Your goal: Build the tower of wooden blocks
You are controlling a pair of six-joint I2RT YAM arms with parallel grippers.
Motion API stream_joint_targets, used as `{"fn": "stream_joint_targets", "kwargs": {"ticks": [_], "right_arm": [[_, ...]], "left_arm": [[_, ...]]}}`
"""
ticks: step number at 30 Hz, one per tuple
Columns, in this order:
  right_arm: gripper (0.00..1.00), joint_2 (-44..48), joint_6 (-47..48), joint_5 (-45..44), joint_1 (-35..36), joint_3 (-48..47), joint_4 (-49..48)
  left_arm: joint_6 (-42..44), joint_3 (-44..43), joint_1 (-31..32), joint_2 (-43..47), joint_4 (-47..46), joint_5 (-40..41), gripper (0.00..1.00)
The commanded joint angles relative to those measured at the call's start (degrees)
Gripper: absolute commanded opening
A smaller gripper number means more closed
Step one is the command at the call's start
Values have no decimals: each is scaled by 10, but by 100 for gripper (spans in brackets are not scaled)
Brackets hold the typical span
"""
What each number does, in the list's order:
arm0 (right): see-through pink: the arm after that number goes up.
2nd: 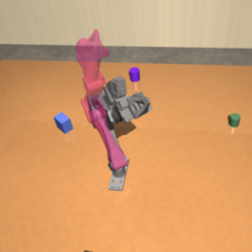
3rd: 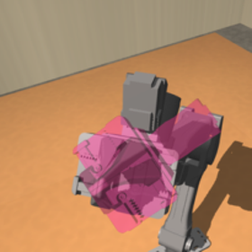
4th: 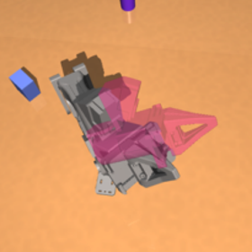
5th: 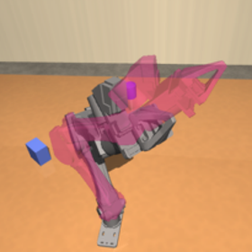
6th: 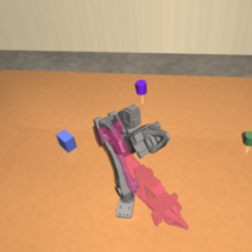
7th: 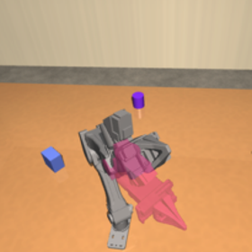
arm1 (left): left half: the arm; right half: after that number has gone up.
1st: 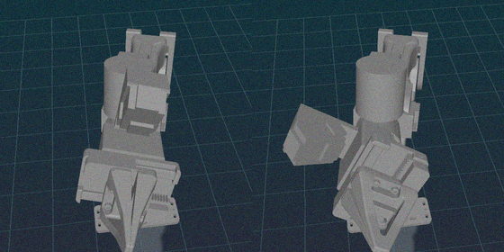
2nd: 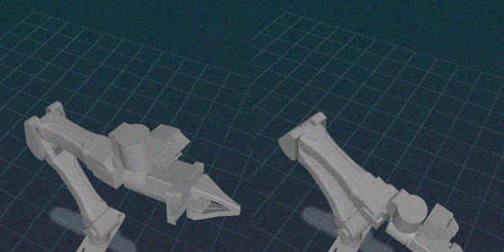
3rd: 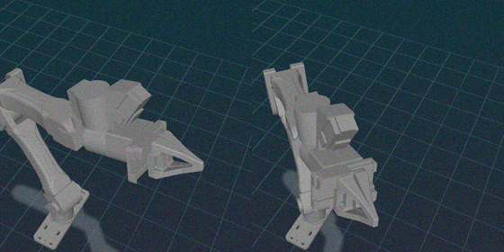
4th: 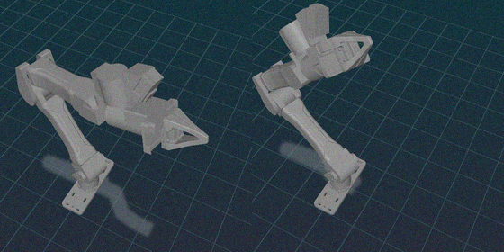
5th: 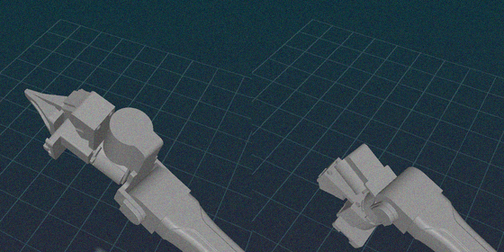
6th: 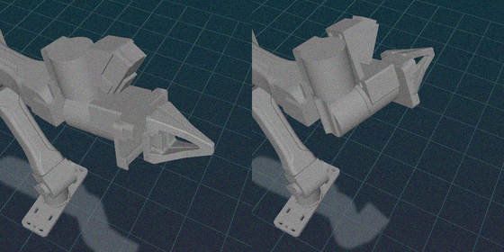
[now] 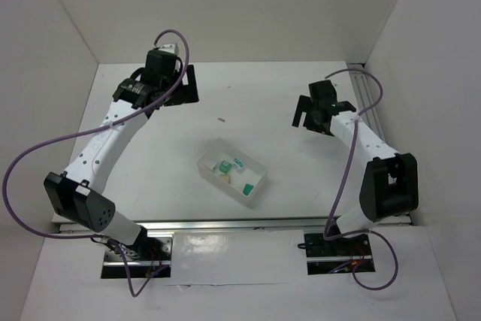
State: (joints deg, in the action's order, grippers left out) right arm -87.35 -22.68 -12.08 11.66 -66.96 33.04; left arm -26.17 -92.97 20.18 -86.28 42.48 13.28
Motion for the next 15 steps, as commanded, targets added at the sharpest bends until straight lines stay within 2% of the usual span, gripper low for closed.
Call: {"fn": "stream_joint_targets", "kwargs": {"ticks": [1, 4, 8, 11, 15], "right_arm": [[100, 16, -24, 2, -16, 18, -2], [100, 16, -29, -4, -22, 24, -2], [100, 16, -40, -27, -34, 18, 12], [100, 32, -47, -33, -34, 25, 12], [100, 85, -42, -28, -39, 54, -16]], "left_arm": [[-21, -2, -2, 13, 1, 11, 100], [-33, -25, -2, 13, 28, -14, 100], [-62, -5, 24, 20, 11, -88, 100], [-104, 11, 85, 15, 6, -66, 97], [-226, -23, 179, -38, 58, -5, 95]]}}
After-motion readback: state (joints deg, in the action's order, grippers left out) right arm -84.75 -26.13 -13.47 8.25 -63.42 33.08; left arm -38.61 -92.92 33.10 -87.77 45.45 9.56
